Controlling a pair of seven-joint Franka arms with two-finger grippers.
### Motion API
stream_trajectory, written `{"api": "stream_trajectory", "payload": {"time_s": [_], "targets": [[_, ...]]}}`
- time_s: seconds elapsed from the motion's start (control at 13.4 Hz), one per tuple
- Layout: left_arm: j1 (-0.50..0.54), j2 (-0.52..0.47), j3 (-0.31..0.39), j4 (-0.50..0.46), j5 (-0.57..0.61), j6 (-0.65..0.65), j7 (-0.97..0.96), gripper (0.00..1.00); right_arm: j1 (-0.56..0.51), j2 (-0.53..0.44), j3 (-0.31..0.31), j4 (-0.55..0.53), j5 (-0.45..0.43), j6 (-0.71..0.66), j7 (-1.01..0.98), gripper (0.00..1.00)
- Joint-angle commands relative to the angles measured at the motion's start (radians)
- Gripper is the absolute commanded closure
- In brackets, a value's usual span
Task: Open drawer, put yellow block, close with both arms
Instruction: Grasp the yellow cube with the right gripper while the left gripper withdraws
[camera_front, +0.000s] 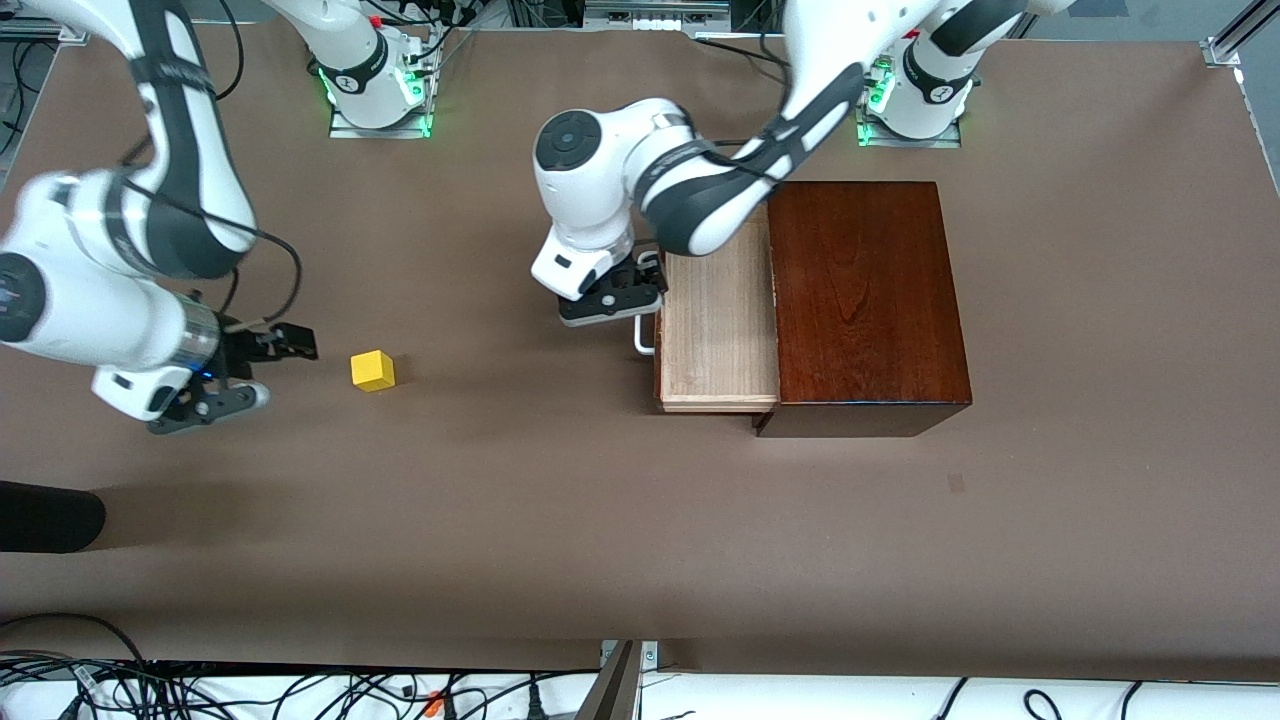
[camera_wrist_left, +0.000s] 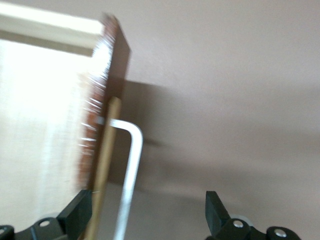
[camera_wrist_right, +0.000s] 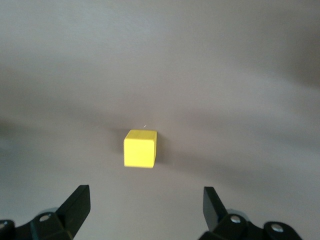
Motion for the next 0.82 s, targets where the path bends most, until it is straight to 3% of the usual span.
{"api": "stream_trajectory", "payload": {"time_s": [0.0, 0.3, 0.74], "targets": [[0.115, -0.185, -0.006, -0.104, -0.128, -0.072, 0.128, 0.0, -0.008, -0.006, 0.006, -0.106, 0.034, 0.123, 0.029, 0.0], [0.275, -0.339, -0.007, -0.221, -0.207, -0.095, 0.295, 0.0, 0.006, 0.023, 0.015, -0.193, 0.069, 0.244, 0.066, 0.0], [0.459, -0.396, -0.006, -0.256, -0.233, -0.12, 0.469, 0.0, 0.053, 0.035, 0.029, -0.336, 0.069, 0.451, 0.115, 0.0]]}}
